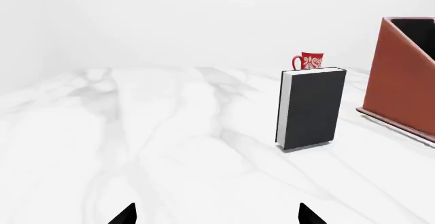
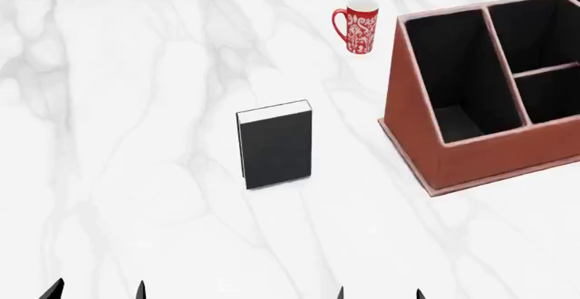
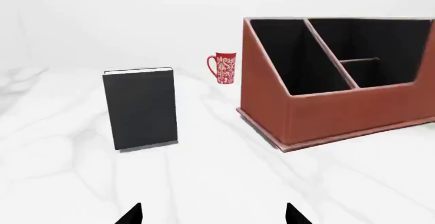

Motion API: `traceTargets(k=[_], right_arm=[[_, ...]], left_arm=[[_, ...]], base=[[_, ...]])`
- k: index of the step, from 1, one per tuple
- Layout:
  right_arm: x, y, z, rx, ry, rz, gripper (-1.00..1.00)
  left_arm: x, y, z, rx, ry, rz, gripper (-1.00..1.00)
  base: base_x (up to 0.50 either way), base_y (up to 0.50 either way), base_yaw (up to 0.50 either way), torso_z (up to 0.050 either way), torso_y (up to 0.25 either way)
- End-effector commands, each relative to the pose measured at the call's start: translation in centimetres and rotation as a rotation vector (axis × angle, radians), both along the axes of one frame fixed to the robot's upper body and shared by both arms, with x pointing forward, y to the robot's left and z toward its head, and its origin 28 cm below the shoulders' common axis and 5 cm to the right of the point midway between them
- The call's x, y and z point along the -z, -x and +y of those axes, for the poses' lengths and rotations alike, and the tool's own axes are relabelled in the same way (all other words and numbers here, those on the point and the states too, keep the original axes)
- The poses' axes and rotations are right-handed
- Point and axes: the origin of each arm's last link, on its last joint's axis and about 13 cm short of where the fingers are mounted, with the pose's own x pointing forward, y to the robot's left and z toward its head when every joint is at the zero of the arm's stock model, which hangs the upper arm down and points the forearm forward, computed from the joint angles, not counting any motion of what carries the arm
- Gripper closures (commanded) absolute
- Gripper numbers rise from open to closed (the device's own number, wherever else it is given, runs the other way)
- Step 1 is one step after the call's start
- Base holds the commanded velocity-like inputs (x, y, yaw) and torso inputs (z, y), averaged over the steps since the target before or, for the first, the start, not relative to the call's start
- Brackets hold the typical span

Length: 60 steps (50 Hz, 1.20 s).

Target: Pick up the book and place it in the right compartment of the caddy.

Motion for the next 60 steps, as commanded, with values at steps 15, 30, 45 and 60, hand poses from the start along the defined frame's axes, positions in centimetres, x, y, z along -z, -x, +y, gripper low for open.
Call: traceTargets(k=[15, 30, 45, 60], right_arm=[[-0.1, 0.1, 0.3, -0.018, 0.015, -0.009, -1.00], [-0.8, 0.9, 0.0, 0.003, 0.043, -0.017, -1.00], [-1.1, 0.8, -0.2, 0.004, 0.009, 0.003, -1.00], [-1.1, 0.7, -0.4, 0.057, 0.035, 0.004, -1.00]], left_arm=[[0.0, 0.0, 0.0, 0.002, -0.001, 0.004, -1.00], [-0.2, -0.2, -0.4, -0.024, -0.050, 0.012, -1.00], [-0.1, -0.5, -0.2, -0.042, -0.059, 0.023, -1.00], [-0.2, -0.6, -0.3, -0.038, -0.057, 0.029, -1.00]], base=[[0.00, 0.00, 0.00, 0.000, 0.000], [0.00, 0.00, 0.00, 0.000, 0.000], [0.00, -0.41, 0.00, 0.000, 0.000], [0.00, -0.35, 0.00, 0.000, 0.000]])
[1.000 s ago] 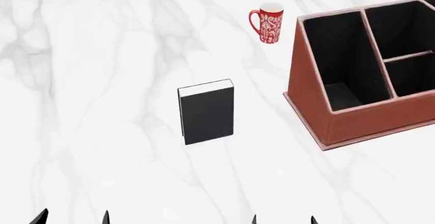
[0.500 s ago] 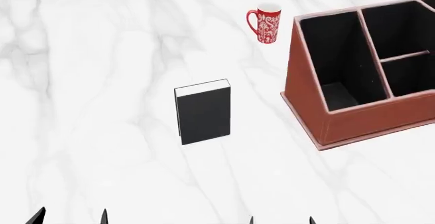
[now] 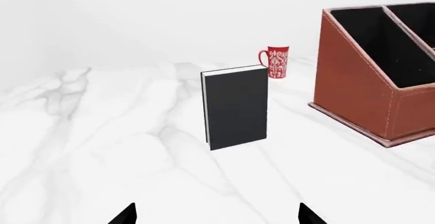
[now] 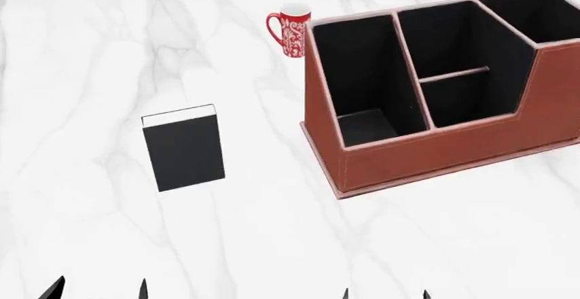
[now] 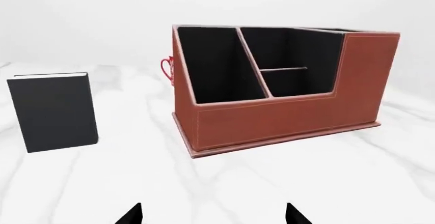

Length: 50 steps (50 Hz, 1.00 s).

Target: Pick up the book and place it in the right compartment of the caddy.

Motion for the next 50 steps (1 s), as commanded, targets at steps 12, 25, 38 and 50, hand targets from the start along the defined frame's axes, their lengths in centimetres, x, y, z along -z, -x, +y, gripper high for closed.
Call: traceTargets(k=[12, 25, 38, 50], right_arm=[[-6.9, -2.1, -0.3, 0.023, 0.023, -0.049, -1.00], [-15.8, -6.0, 0.6, -0.089, 0.021, -0.061, -1.00], [-19.2, -9.1, 0.6, -0.034, 0.048, -0.086, -1.00], [-21.2, -10.1, -0.5, 0.004, 0.055, -0.094, -1.00]], left_arm=[[-7.0, 0.9, 6.3, -0.313, -0.073, -0.108, -1.00], [-13.4, 5.9, 14.5, -0.695, -0.038, -0.198, -1.00], [-12.6, 8.4, 17.9, -0.868, -0.052, -0.161, -1.00], [-11.5, 10.0, 19.5, -0.940, -0.025, -0.133, -1.00]], base=[[0.00, 0.00, 0.00, 0.000, 0.000], [0.39, 0.00, 0.00, 0.000, 0.000], [0.50, 0.00, 0.00, 0.000, 0.000], [0.50, 0.00, 0.00, 0.000, 0.001]])
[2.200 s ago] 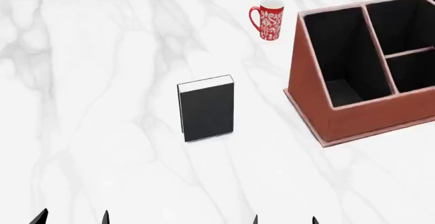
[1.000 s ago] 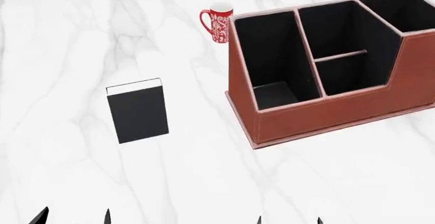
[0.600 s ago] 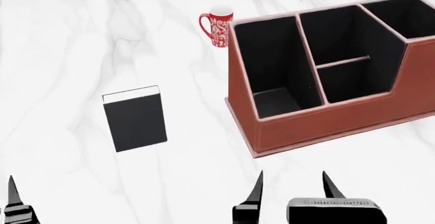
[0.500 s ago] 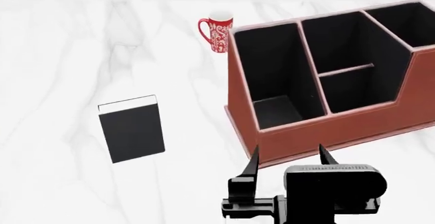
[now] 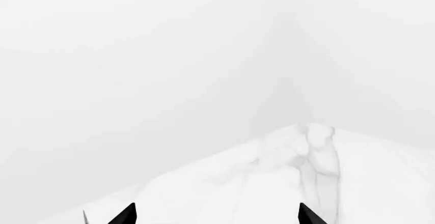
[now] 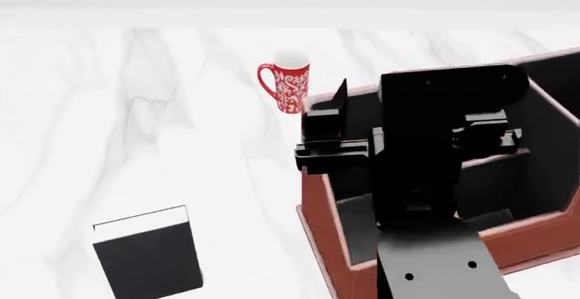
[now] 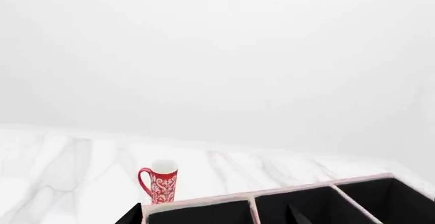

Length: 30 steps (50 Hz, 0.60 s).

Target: Pick up the book and place it in the right compartment of the caddy.

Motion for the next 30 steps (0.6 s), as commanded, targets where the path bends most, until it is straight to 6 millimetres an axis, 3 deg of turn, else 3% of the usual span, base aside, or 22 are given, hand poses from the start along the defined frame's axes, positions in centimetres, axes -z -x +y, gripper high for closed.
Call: traceTargets(k=[1, 30], right_arm=[[-2.46, -1.14, -0.83, 0.028, -0.020, -0.007, -1.00], [-3.25, -1.82, -1.14, 0.049, 0.000, 0.000, -1.00]], left_arm=[[0.72, 2.17, 1.83, -0.100, 0.027, 0.007, -1.00], [1.64, 2.06, 2.01, -0.106, 0.047, 0.026, -1.00]], base=[[0.50, 0.00, 0.00, 0.000, 0.000], [0.50, 0.00, 0.00, 0.000, 0.001]])
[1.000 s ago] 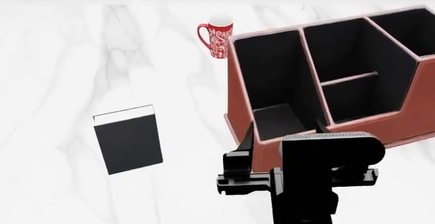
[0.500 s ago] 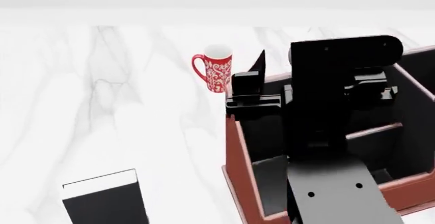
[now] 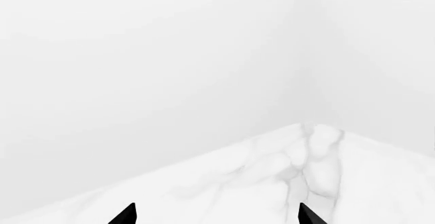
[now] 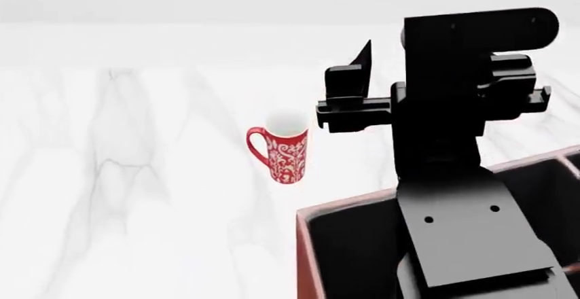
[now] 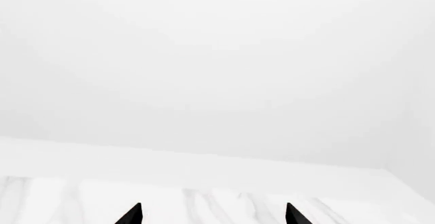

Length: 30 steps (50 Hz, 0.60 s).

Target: Pick up the book and place it in the right compartment of the caddy.

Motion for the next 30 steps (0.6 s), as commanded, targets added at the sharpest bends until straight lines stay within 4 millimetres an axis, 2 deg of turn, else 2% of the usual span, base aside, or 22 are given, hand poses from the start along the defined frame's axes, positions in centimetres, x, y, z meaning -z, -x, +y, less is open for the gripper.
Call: traceTargets(k=[1, 8, 12, 22, 28, 30], right_arm=[[-0.3, -0.3, 0.0, -0.008, -0.019, 0.005, -1.00], [-0.2, -0.1, 0.2, -0.032, -0.037, 0.026, -1.00], [0.2, -0.1, 0.5, -0.045, 0.023, 0.047, -1.00], [0.4, -0.1, 1.3, -0.097, 0.037, 0.099, -1.00], [0.2, 0.4, 2.5, -0.292, 0.046, 0.138, -1.00], [0.0, 0.9, 3.4, -0.439, 0.083, 0.171, -1.00]], left_arm=[[0.5, 0.4, 0.2, -0.017, 0.008, 0.010, -1.00], [0.4, 0.5, 0.2, -0.017, 0.008, 0.008, -1.00], [0.5, 0.5, 0.1, -0.016, 0.010, 0.008, -1.00], [0.6, 0.3, 0.2, -0.013, 0.011, 0.010, -1.00], [0.8, 0.3, 0.1, -0.013, 0.012, 0.011, -1.00], [0.8, 0.3, 0.1, -0.012, 0.012, 0.012, -1.00]], base=[[0.50, 0.00, 0.00, 0.000, 0.000], [0.50, 0.00, 0.00, 0.000, 0.001], [0.00, 0.00, 0.00, 0.000, 0.003], [0.00, 0.00, 0.00, 0.000, 0.000], [0.00, 0.00, 0.00, 0.000, 0.000], [0.00, 0.00, 0.00, 0.000, 0.000]])
